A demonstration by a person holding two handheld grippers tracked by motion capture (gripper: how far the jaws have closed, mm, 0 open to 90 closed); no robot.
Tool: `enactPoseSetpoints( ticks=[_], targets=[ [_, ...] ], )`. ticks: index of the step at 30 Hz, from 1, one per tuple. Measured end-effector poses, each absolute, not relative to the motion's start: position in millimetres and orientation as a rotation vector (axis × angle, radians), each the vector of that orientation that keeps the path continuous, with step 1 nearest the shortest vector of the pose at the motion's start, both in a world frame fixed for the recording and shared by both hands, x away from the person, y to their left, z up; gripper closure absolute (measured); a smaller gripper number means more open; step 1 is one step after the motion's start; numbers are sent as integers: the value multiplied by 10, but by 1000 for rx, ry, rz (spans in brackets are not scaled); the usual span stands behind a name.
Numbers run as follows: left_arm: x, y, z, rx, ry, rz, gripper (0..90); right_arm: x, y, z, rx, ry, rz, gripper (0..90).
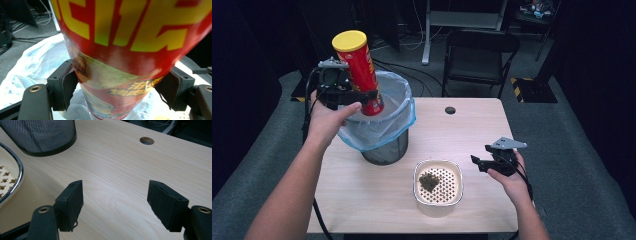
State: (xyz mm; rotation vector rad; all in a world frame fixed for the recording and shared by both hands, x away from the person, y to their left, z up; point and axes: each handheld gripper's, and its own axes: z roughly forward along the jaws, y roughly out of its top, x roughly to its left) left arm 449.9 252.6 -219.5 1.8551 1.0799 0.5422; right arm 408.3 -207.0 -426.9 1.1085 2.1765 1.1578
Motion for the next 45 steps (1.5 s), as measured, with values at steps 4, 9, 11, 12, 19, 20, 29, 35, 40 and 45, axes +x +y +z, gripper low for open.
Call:
enactPoseSetpoints(
  ticks=[4,9,11,12,19,20,29,35,40,45],
  targets=[
    [4568,2535,-2306,1848,1095,574,236,4082,-2075,-4275,1114,2175,1160,284],
    [4647,2557,-2400,1852,1115,566,236,4084,-2063,-4289,1122,2178,1154,284],
    [4683,2559,-2418,1849,1119,581,236,4088,-2057,-4296,1116,2182,1153,284],
    [4694,2560,-2420,1849,1116,576,236,4089,-2053,-4299,1118,2183,1150,284],
    [4822,2539,-2448,1853,1138,559,235,4096,-2037,-4317,1114,2192,1148,284],
    [4849,2539,-2458,1856,1141,552,235,4095,-2037,-4318,1115,2192,1146,284],
    [5033,2543,-2545,1914,1216,493,229,4098,-2053,-4333,1118,2196,1149,284],
    [5003,2600,-2558,1863,1254,458,143,4095,-2071,-4328,1120,2189,1156,284],
    [4868,2651,-2481,1898,1196,506,190,4093,-2069,-4325,1120,2188,1154,284],
    [4670,2664,-2421,1916,1149,524,294,4085,-2057,-4324,1127,2186,1148,284]
  ],
)
